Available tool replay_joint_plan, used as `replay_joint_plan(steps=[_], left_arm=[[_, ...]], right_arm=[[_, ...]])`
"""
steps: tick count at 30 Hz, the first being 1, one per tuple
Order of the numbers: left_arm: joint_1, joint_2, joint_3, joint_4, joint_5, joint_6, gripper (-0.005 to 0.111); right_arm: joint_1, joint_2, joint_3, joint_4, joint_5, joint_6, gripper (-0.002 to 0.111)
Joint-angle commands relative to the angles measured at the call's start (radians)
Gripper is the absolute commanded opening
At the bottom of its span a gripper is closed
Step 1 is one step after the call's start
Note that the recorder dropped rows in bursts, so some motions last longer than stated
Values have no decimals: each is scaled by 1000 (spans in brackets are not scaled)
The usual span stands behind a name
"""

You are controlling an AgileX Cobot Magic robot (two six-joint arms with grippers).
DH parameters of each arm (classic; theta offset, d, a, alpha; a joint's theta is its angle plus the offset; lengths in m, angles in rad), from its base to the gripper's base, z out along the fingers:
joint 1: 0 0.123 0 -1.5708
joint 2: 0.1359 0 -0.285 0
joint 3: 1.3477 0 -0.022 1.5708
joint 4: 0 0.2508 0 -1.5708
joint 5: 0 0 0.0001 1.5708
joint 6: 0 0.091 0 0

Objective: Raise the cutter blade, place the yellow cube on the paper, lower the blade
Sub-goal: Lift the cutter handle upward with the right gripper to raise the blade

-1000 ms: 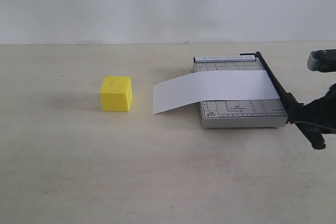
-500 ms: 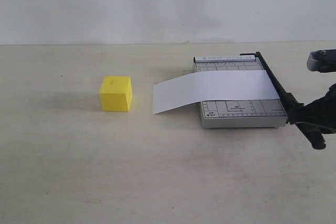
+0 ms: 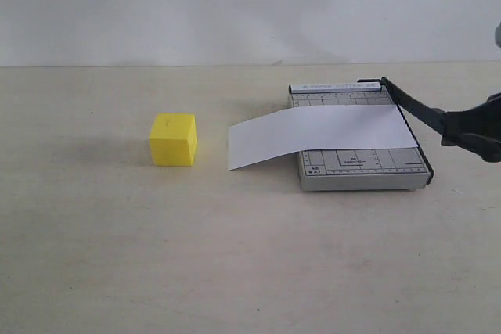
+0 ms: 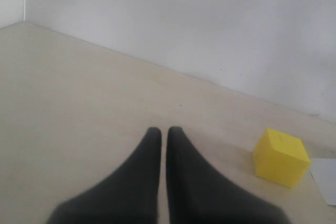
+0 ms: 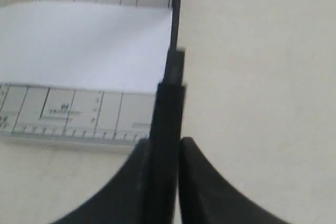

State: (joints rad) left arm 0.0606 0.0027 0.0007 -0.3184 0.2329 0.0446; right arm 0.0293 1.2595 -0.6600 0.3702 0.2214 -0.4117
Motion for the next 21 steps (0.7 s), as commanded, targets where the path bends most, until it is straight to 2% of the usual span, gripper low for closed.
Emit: replay_joint_plan(steps=[1,7,10,15,17,21], left_arm=[[-4,-3,-1,-6,3,1,4],[-4,-3,-1,-6,3,1,4],[-4,-3,-1,-6,3,1,4],[-4,-3,-1,-6,3,1,4],[-4,-3,-1,-6,3,1,4],[-4,-3,-1,-6,3,1,4]], right_arm=[[-7,-51,-14,-7,-181,-6,0],[-7,-54,-14,-7,-192,-6,0],[-7,-137,-14,-7,-167,-6,0],[-9,-333,-14,-7,96,-6,1],[-9,-332,-2,-7,114,-6,9],[-9,-307,41,-9,80,-6,42]])
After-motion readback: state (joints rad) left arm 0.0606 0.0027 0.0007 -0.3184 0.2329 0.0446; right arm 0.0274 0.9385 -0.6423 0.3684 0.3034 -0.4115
